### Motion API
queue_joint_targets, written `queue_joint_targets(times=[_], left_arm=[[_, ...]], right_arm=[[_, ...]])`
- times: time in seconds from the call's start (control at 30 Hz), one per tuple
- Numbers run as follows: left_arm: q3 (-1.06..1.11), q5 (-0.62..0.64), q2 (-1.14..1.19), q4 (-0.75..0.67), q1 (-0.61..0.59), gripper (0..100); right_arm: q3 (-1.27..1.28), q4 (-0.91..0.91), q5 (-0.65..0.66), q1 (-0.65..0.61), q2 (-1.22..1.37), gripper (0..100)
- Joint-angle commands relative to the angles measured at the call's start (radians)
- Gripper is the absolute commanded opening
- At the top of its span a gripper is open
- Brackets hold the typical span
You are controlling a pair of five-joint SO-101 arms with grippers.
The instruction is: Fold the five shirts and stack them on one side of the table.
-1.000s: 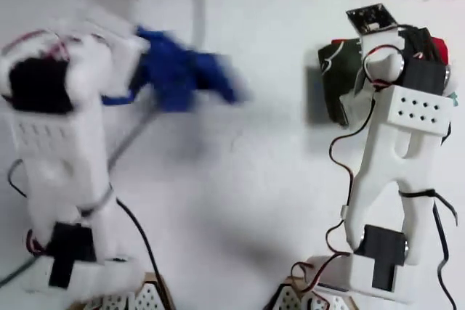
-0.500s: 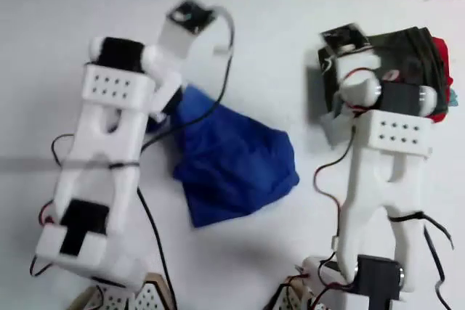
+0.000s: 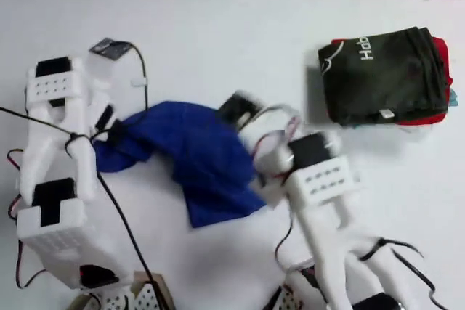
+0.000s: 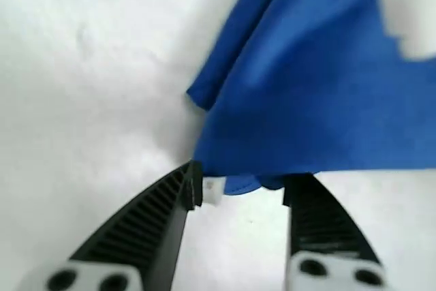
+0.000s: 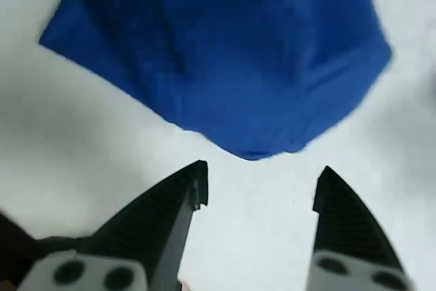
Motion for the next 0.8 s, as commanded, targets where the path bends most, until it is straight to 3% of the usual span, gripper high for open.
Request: queue_joint_targets(times=[0.0,0.1,0.47,0.57,0.77], left_arm=[[-0.010,-0.012,-0.008,-0.006,-0.046,23],[-0.008,-0.034,-0.008,-0.006,-0.091,23],[-0.012,-0.087,-0.012,-0.012,-0.361,23],[-0.012,-0.087,-0.014,-0.012,-0.405,23],[-0.012,-0.087,-0.015,-0.003,-0.434,23]], right_arm=[[0.109,-0.056,-0.008,-0.183,-0.044,25.2],[0.150,-0.108,-0.040,-0.251,-0.044,25.2],[0.153,-0.189,-0.054,-0.262,-0.041,25.0],[0.176,-0.205,0.021,-0.269,-0.021,25.0],[0.190,-0.386,0.074,-0.145,0.223,25.1]])
